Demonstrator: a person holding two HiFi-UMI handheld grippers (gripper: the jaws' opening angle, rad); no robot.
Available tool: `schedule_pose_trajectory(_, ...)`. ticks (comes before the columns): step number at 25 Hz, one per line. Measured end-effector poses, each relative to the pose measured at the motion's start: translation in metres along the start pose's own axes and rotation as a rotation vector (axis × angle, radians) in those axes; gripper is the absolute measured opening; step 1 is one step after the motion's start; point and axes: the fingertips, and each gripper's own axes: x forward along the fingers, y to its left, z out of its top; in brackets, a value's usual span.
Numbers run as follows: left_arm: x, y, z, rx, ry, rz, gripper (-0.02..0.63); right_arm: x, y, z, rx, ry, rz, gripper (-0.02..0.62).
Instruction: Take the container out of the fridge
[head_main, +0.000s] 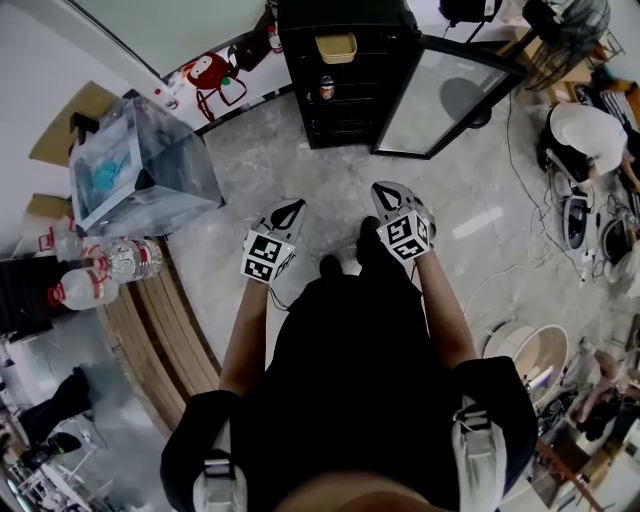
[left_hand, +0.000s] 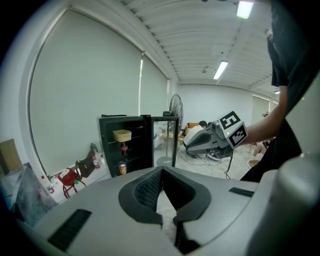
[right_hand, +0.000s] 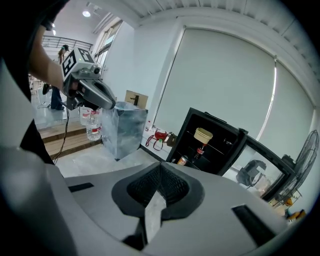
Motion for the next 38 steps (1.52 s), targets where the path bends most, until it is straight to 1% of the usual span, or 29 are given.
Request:
schedule_pose_trajectory(3,0.012,0.008,0.004,-0.005,0.007,0.013,0.018,0.012,-0.016,-0.001,0.012,-0.008,0.004,-0.002)
schedule_pose_trajectory(9,0.04,0.034,0.02,-0.014,0.035,0.067,0.018,0.05,-0.054,0.003,0.02,-0.038,0.042,-0.002)
schedule_pose_trajectory(14,0.079,0.065,0.054,-0.023,0.027,0.119,0.018,0.081,-0.098,0.013,0.001,-0.061,0.086,-0.002)
schedule_pose_trajectory(18,0.118,0.075,0.08,-0.016,0.026,0.146,0.018,0.097,-0.14,0.008,-0.01,-0.072,0.113,-0.002)
schedule_pose_trajectory(21,0.141,0.079,0.09,-0.017,0.028,0.16,0.018,0.106,-0.164,0.002,-0.016,-0.077,0.132,-0.002)
schedule_pose_trajectory(25,0.162,0.079,0.096,-0.015,0.056,0.161,0.018,0.116,-0.186,-0.005,-0.009,-0.081,0.139,-0.002)
schedule_pose_trajectory(32,0.187,0.087,0.109,-0.002,0.036,0.159,0.018,0.118,-0.203,-0.016,0.02,-0.076,0.137,-0.002)
schedule_pose_trajectory(38,0.206,0.099,0.12,0.013,0.038,0.132,0.018,0.121,-0.218,-0.022,0.041,-0.062,0.11,-0.002)
